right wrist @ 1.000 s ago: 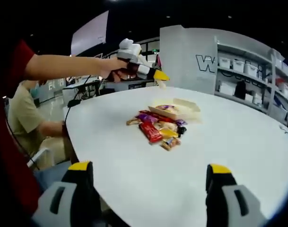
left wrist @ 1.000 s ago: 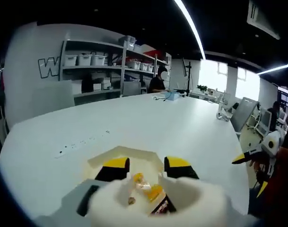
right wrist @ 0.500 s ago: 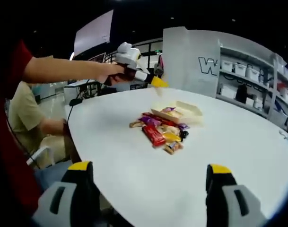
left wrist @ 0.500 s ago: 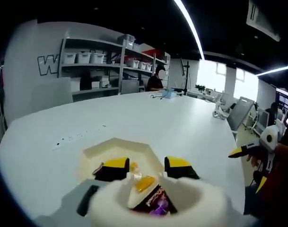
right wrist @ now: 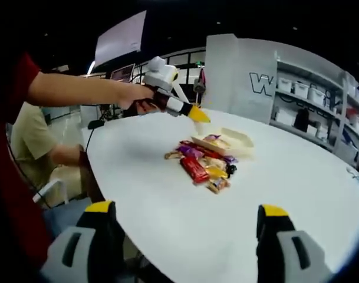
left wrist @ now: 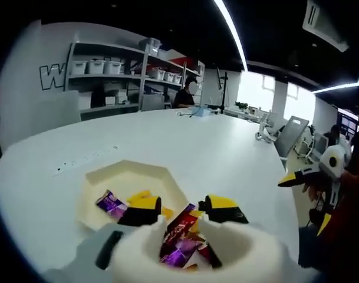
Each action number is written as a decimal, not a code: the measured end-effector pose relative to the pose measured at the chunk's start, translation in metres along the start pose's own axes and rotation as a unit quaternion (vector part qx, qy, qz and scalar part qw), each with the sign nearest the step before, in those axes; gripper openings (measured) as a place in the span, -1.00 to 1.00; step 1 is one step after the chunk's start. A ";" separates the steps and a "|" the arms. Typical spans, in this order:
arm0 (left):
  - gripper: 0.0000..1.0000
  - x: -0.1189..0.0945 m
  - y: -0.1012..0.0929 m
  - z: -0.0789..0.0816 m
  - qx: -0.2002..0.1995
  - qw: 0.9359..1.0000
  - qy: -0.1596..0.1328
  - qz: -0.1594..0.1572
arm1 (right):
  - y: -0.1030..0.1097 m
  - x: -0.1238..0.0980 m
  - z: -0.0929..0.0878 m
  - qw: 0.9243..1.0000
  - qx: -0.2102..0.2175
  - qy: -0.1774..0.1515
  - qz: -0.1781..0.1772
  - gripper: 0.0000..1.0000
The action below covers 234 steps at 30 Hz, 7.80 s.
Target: Place the target food into the container with the food tongs after gripping and lifting it, then release it inside without dropping or visibly crushing the food.
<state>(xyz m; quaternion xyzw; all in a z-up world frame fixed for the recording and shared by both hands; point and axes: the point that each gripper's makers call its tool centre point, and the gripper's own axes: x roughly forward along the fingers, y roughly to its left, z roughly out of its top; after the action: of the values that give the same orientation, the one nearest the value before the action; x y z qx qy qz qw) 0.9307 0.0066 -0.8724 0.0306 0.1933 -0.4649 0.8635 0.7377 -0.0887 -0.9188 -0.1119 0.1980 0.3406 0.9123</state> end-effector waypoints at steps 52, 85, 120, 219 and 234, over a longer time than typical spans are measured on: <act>-0.43 -0.007 -0.054 -0.064 0.129 0.989 0.073 -0.022 | 0.016 0.001 0.010 1.000 -0.014 -0.007 0.013 0.98; -0.42 -0.019 -0.018 -0.057 0.125 0.988 0.087 -0.016 | 0.011 -0.004 0.005 1.000 0.000 -0.012 0.011 0.98; -0.47 -0.009 -0.014 -0.077 0.068 0.992 0.097 -0.031 | 0.009 0.005 -0.011 1.000 0.001 0.011 0.015 0.98; -0.53 -0.025 0.011 0.055 0.148 0.987 0.043 0.035 | 0.003 -0.017 -0.009 1.000 0.022 -0.018 -0.003 0.98; -0.47 -0.017 0.022 0.058 0.149 0.987 0.027 0.047 | -0.006 -0.014 -0.009 0.999 0.029 -0.014 -0.008 0.98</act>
<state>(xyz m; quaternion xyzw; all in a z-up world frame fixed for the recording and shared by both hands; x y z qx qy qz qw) 0.9577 0.0189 -0.8156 0.1807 0.1432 -0.4464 0.8646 0.7292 -0.1046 -0.9203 -0.0823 0.1941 0.3292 0.9204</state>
